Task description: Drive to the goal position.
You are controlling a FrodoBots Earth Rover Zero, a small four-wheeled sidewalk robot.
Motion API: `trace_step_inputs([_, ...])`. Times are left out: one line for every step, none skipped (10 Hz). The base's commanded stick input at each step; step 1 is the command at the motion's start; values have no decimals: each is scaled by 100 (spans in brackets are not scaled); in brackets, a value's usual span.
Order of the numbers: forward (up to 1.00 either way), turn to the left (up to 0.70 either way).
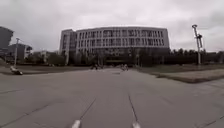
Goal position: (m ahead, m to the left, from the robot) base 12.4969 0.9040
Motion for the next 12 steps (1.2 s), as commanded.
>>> trace_step_inputs([100, -2])
trace_step_inputs([100, 0])
trace_step_inputs([100, -9])
trace_step_inputs([100, -19])
trace_step_inputs([100, -3])
trace_step_inputs([100, -14])
trace_step_inputs([100, -17])
trace_step_inputs([100, -7])
trace_step_inputs([100, 0])
trace_step_inputs([100, 0])
trace_step_inputs([100, 0])
trace_step_inputs([100, 0])
